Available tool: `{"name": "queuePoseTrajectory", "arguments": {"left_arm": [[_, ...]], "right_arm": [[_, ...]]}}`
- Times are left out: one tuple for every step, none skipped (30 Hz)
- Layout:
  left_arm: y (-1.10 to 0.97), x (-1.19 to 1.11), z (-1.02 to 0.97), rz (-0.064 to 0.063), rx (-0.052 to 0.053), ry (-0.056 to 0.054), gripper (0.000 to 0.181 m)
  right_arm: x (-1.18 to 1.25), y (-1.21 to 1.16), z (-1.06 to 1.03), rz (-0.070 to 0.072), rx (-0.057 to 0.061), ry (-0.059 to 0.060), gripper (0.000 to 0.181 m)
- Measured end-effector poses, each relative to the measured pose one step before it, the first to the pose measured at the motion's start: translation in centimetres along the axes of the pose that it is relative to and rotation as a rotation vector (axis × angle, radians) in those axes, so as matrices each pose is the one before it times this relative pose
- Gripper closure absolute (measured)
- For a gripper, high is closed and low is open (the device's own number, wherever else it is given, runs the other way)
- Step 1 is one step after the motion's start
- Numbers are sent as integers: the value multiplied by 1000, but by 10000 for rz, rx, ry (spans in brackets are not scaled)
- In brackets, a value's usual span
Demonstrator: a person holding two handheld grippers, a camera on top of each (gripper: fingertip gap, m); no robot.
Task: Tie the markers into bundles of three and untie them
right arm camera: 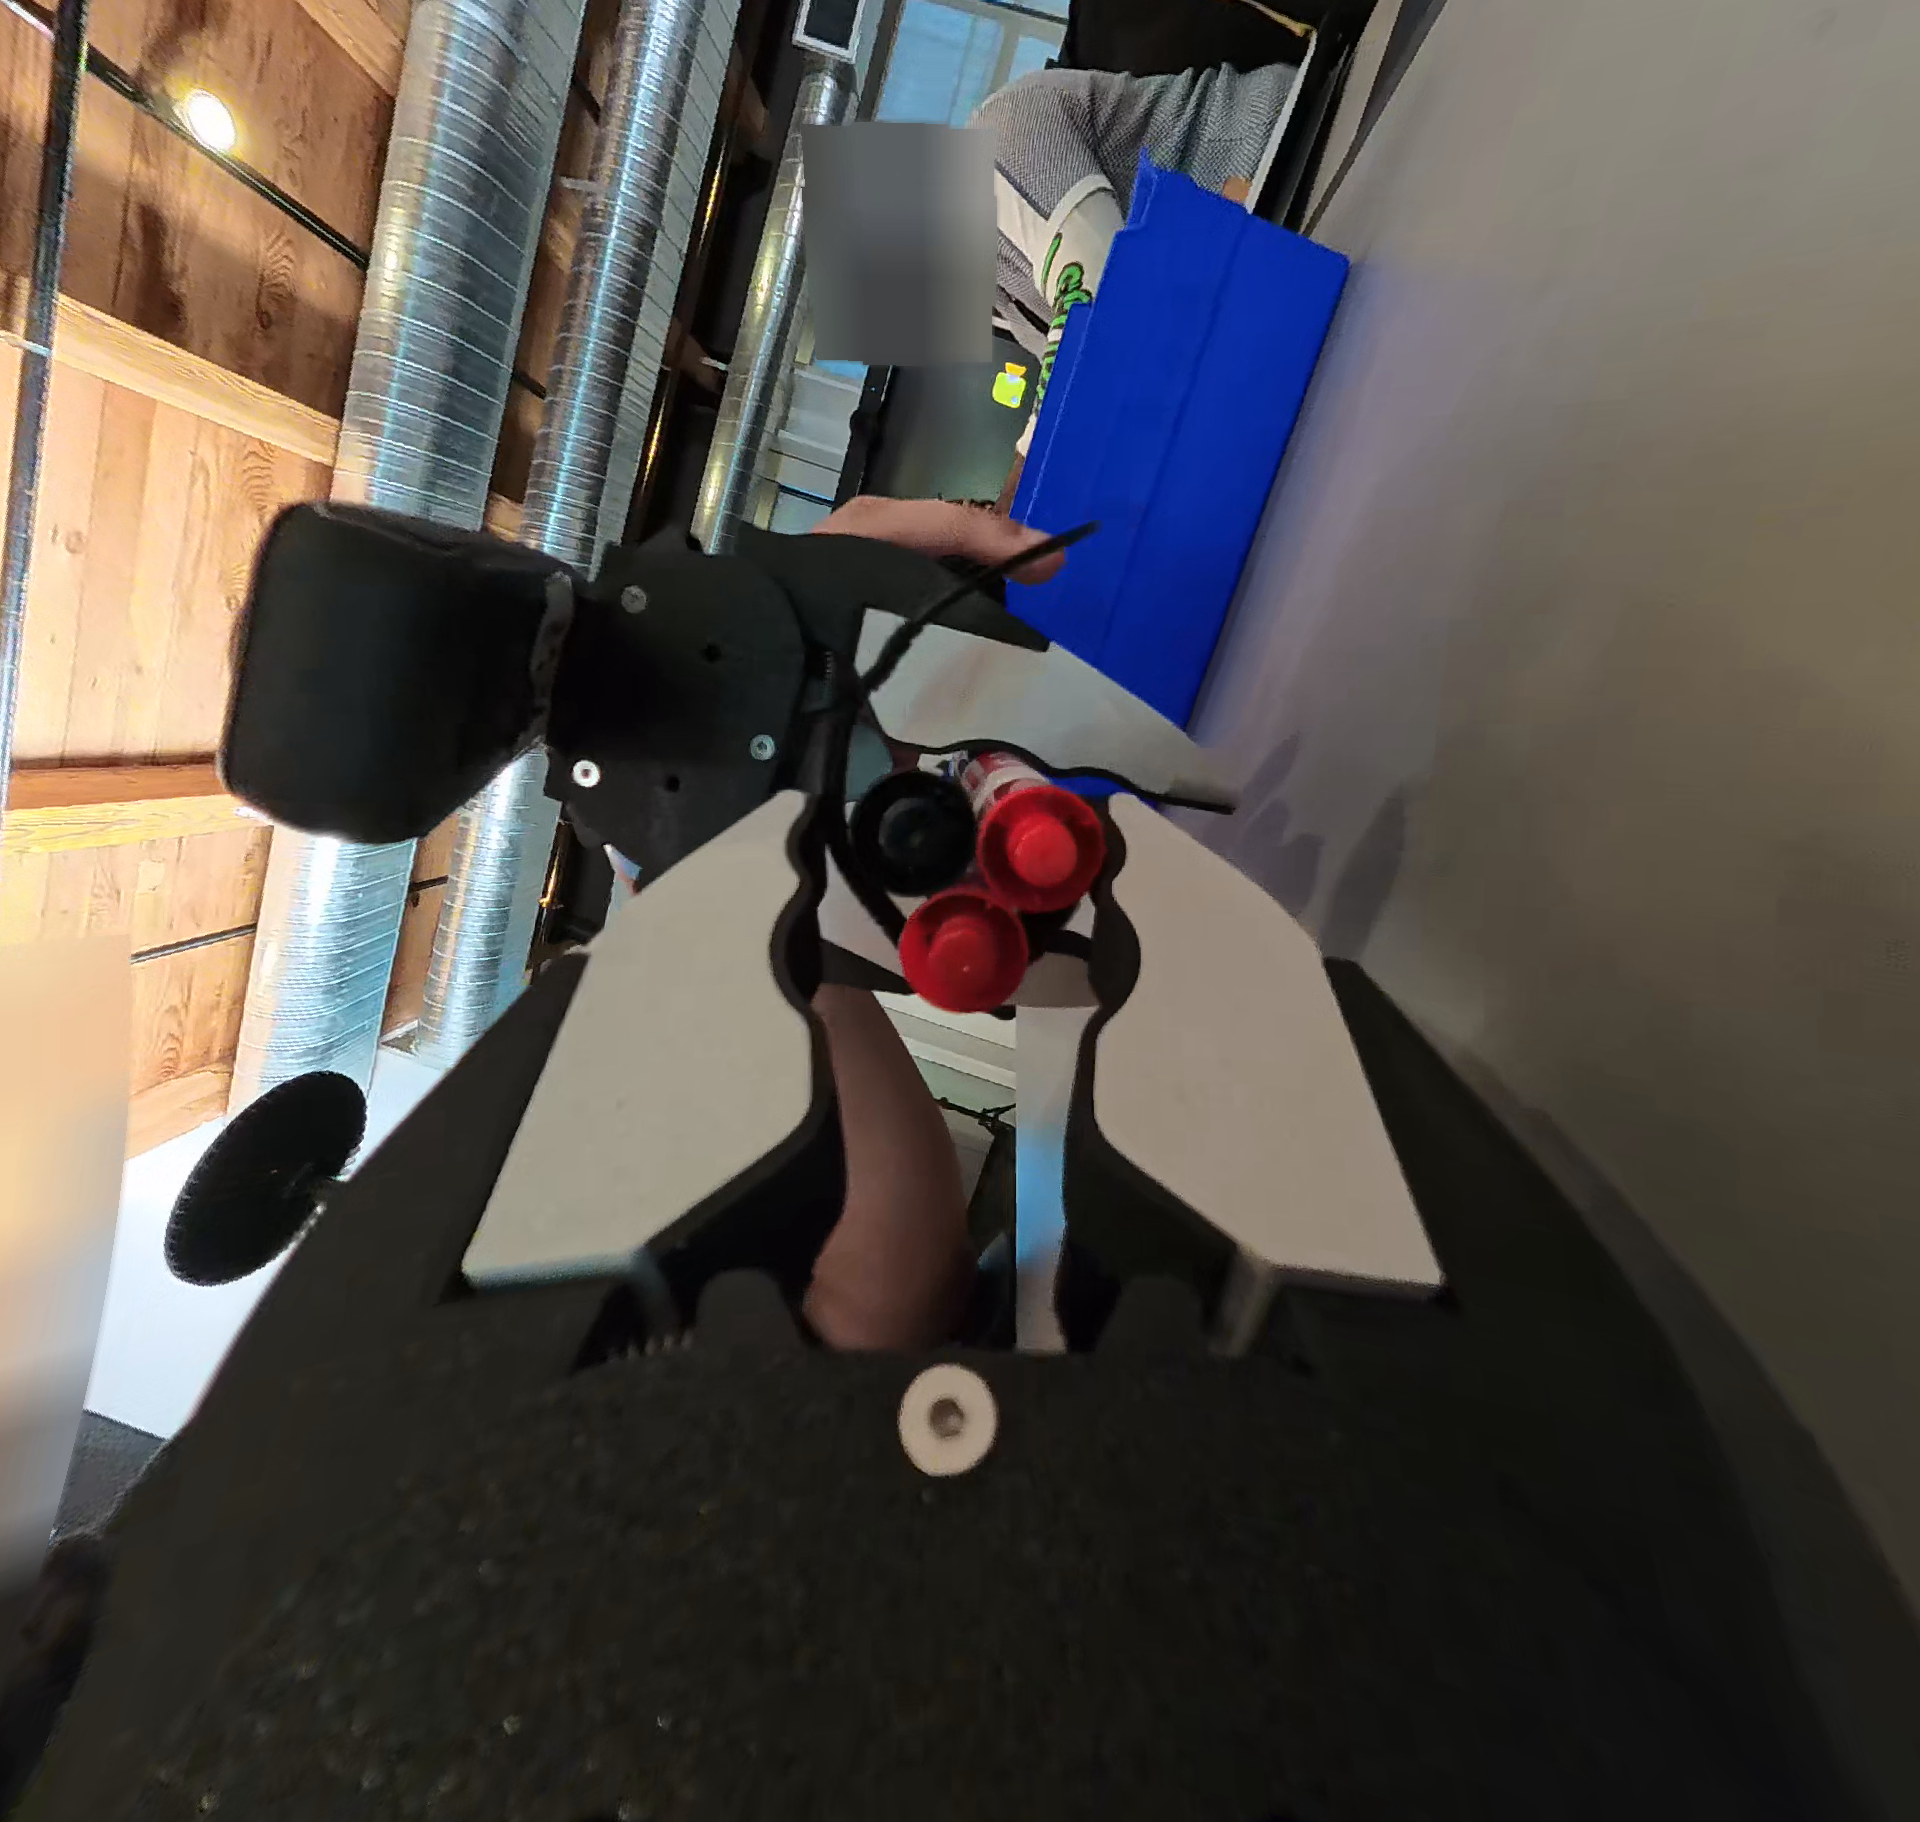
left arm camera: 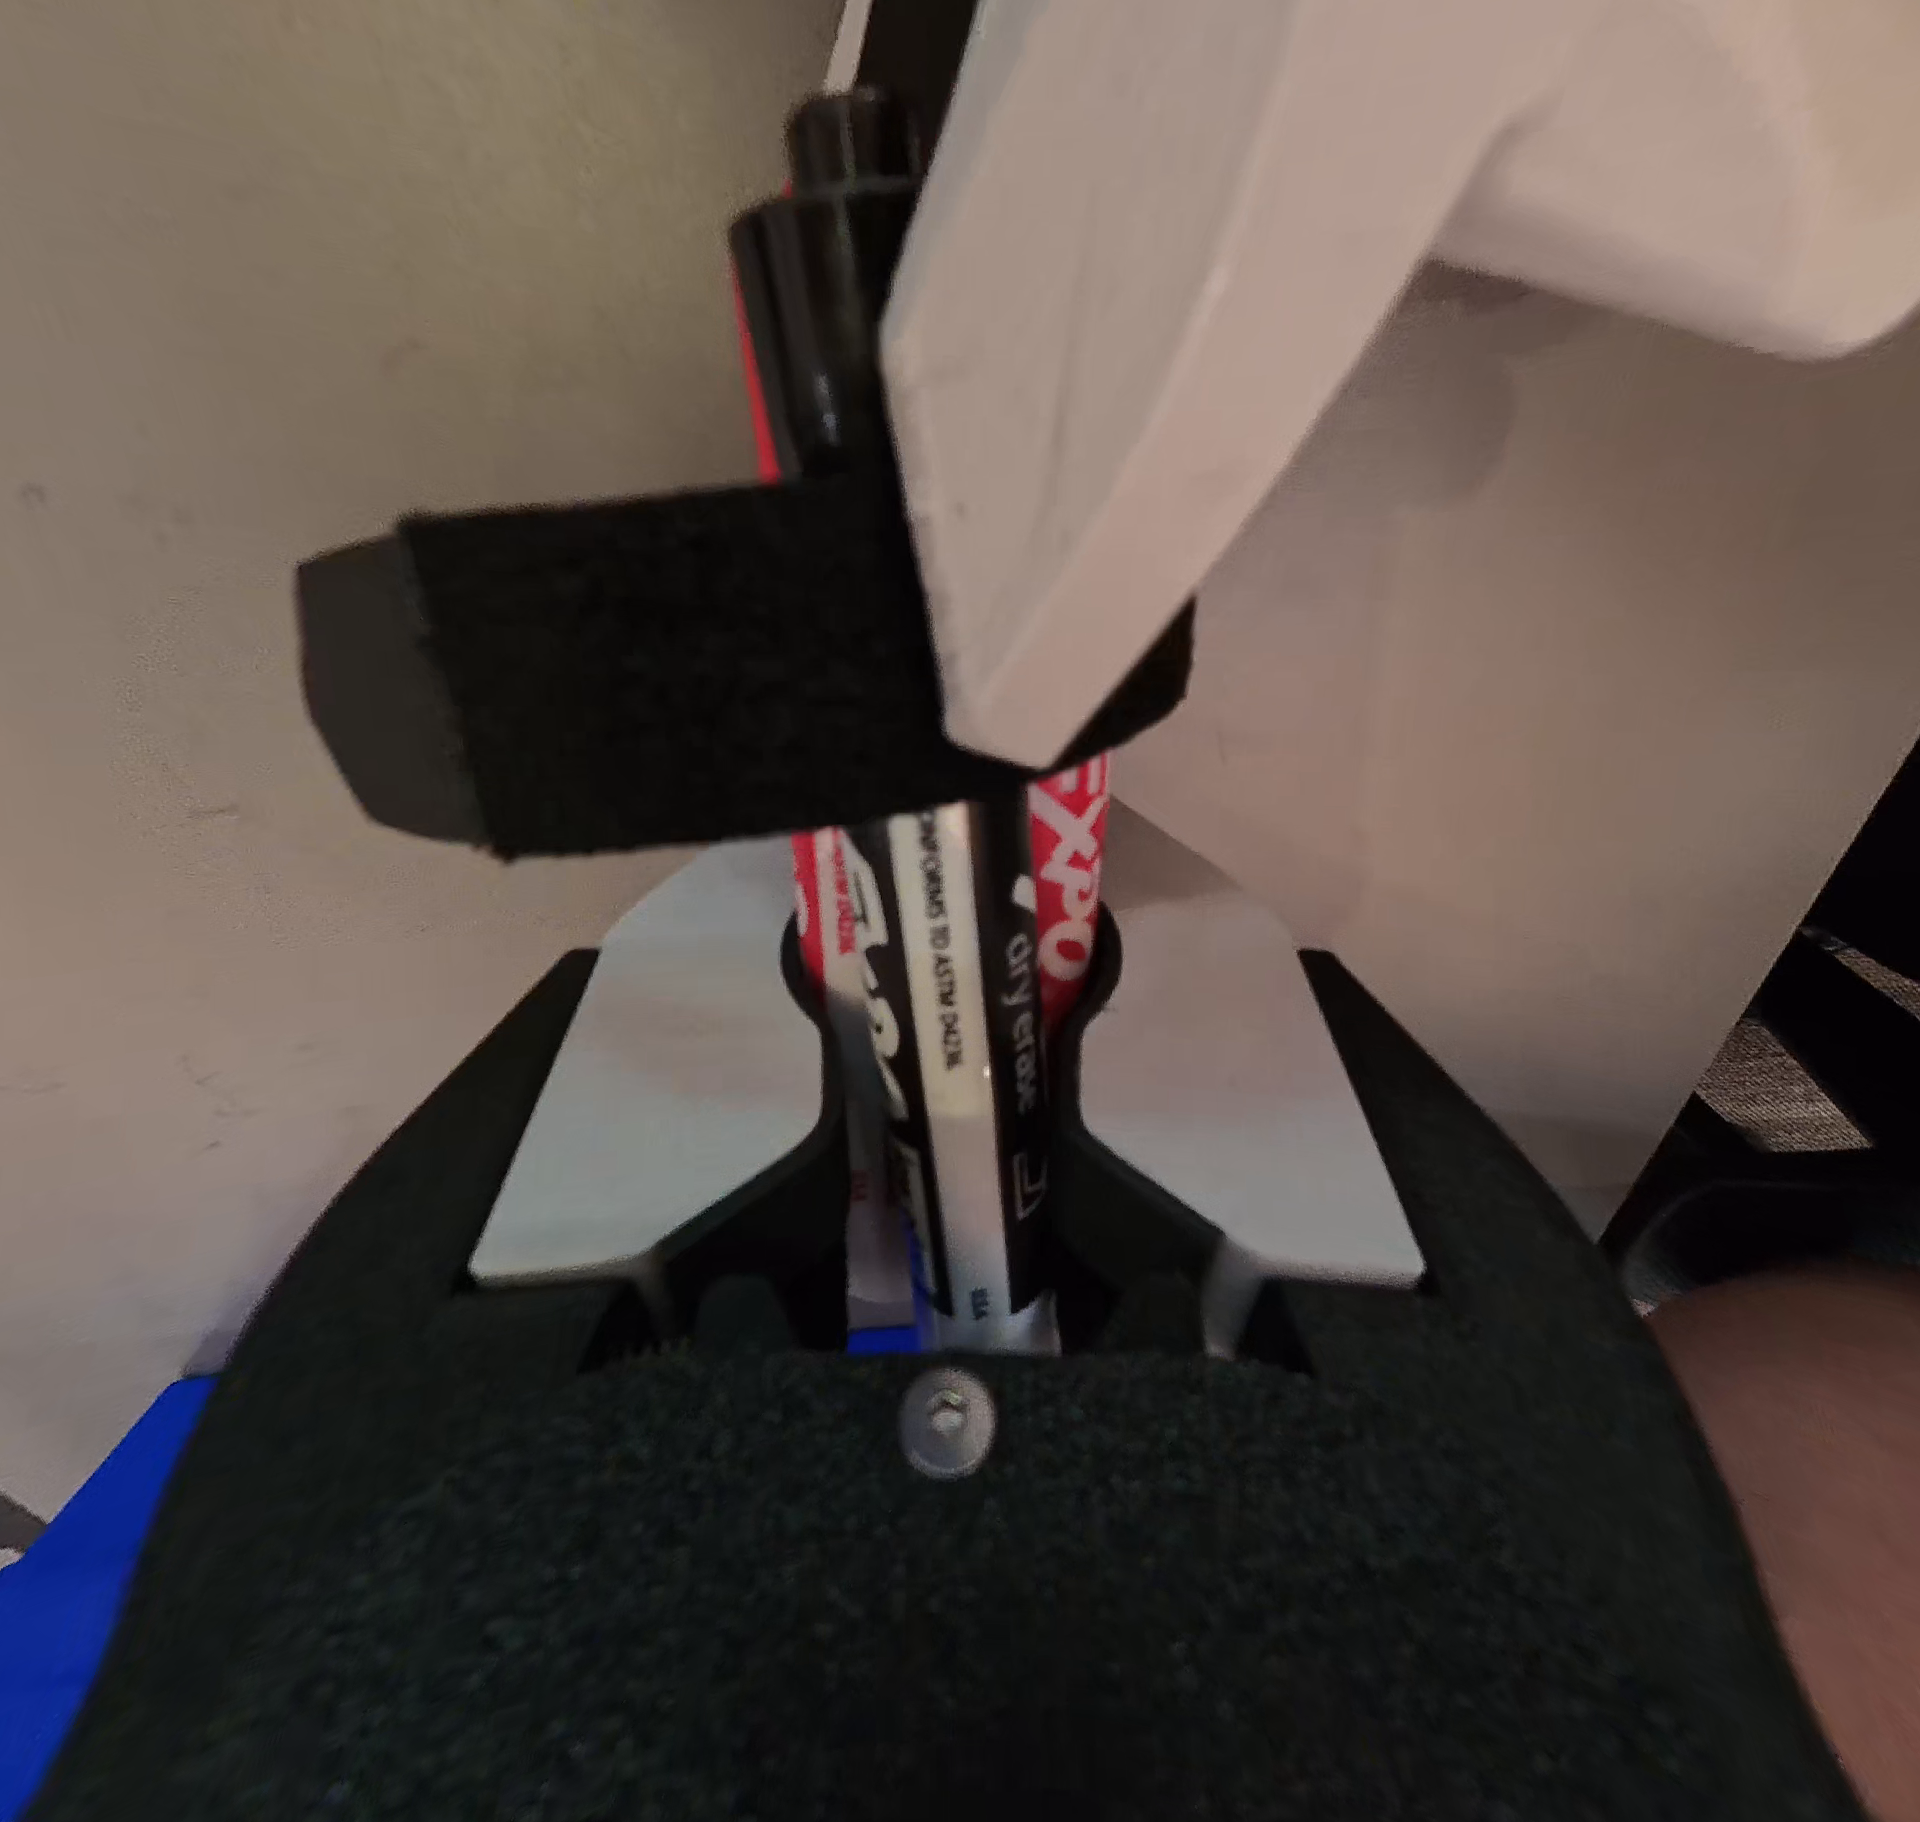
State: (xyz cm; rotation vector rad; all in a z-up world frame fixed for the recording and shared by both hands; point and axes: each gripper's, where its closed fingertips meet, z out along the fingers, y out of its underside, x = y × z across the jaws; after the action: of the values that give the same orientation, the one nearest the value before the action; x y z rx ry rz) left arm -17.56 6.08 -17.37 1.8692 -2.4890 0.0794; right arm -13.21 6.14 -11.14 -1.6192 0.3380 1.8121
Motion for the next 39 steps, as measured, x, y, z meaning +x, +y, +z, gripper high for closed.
{"name": "queuePoseTrajectory", "arguments": {"left_arm": [[62, 80, 22, 12, -43, 29, 139], [58, 13, 30, 17, -31, -14, 140], [-4, -1, 14, -10, 7, 9, 140], [-14, 37, -5, -25, 9, 39, 140], [-10, -14, -5, -1, -7, -7, 140], [-15, -7, -9, 12, 0, -12, 140], [-20, 50, -8, 10, -1, 16, 140], [-11, 31, -4, 28, 5, 0, 140], [3, 48, 6, 20, 6, 22, 140], [44, 78, 29, 9, -18, 38, 140], [47, 9, 22, 19, -28, -7, 140], [7, 13, 9, 0, -17, -1, 140], [-7, 20, 11, -6, -14, 2, 140], [-9, -7, 16, 12, -22, -13, 140], [14, 12, 20, 3, -29, 3, 140], [11, -4, 22, 3, -25, -2, 140], [13, 4, 22, 7, -12, 1, 139], [24, 19, 37, 0, -18, 17, 140], [37, 12, 34, 8, -23, 7, 140], [26, 27, 19, 8, -17, 10, 139], [35, 30, 26, -3, -20, 21, 140], [31, 26, 27, 7, -19, 17, 140], [24, 37, 40, 11, -16, 20, 139], [44, 37, 36, 2, -20, 28, 140], [21, 19, 28, 12, -6, 4, 140], [-8, 6, 3, 17, 2, -1, 140], [-15, 23, -15, 20, 3, -2, 140], [2, 26, -15, 18, -11, 0, 140], [14, 13, -16, 22, -13, -10, 140], [26, 26, 4, 15, -12, 2, 140], [21, 3, 7, 15, -7, -8, 140], [9, -9, 9, 11, -2, -10, 140], [31, 5, 23, -5, -24, 3, 140], [50, -60, 18, 2, -30, -38, 140], [8, -67, -21, -7, 1, -35, 140], [-15, -58, -30, -23, 19, -13, 140], [-10, -90, -50, -22, 32, -36, 140], [28, -41, -41, -47, 19, 16, 140], [69, -13, 6, -30, -16, 19, 140]], "right_arm": [[49, -49, -51, 16, 39, 3, 133], [45, -45, -47, 7, 17, 19, 133], [9, -43, -42, -8, -2, 0, 133], [12, -5, -20, -30, -41, 13, 133], [26, -46, -27, -28, 0, 24, 134], [14, -60, -32, -40, 8, 25, 134], [-11, -27, -22, -21, -23, 2, 135], [13, -71, -49, 0, 11, 7, 136], [7, -86, -46, -27, 34, 9, 136], [14, -27, -50, -11, -16, 9, 136], [59, -16, -44, -6, -21, 30, 136], [18, -33, -33, 8, -12, -4, 136], [21, -3, -28, 31, -20, -10, 137], [35, 6, -22, 18, -24, 1, 137], [26, 29, 3, 13, -41, -7, 137], [37, 10, 0, 15, -23, -2, 137], [20, 2, -11, 33, -8, -8, 137], [8, 43, 3, 22, -35, -10, 137], [6, 42, -5, 34, -49, -17, 138], [-21, 11, -2, 51, -23, -34, 138], [-48, 8, 1, 57, -27, -54, 139], [-11, 22, -5, 64, -47, -33, 139], [-20, 23, -10, 62, -35, -44, 139], [-65, 14, -10, 99, -23, -88, 139], [-30, 5, -9, 71, -4, -71, 139], [-33, 20, -32, 53, -6, -62, 139], [-24, 19, -28, 30, -10, -46, 139], [12, 32, -26, 62, -26, -44, 139], [3, 35, -7, 88, -23, -55, 139], [-13, 33, -16, 101, -50, -76, 139], [16, 47, -24, 63, -47, -46, 139], [44, 14, -43, 3, -39, 10, 139], [87, 31, -29, 12, -34, 65, 139], [-23, 4, -23, 39, -29, -8, 138], [14, -19, -32, 25, -22, 21, 137], [-19, -52, -47, -4, 1, 2, 137], [-29, -77, -65, -13, 10, 7, 137], [-6, -81, -62, -31, 12, 22, 136], [22, -44, -58, -21, -21, 44, 135]]}}
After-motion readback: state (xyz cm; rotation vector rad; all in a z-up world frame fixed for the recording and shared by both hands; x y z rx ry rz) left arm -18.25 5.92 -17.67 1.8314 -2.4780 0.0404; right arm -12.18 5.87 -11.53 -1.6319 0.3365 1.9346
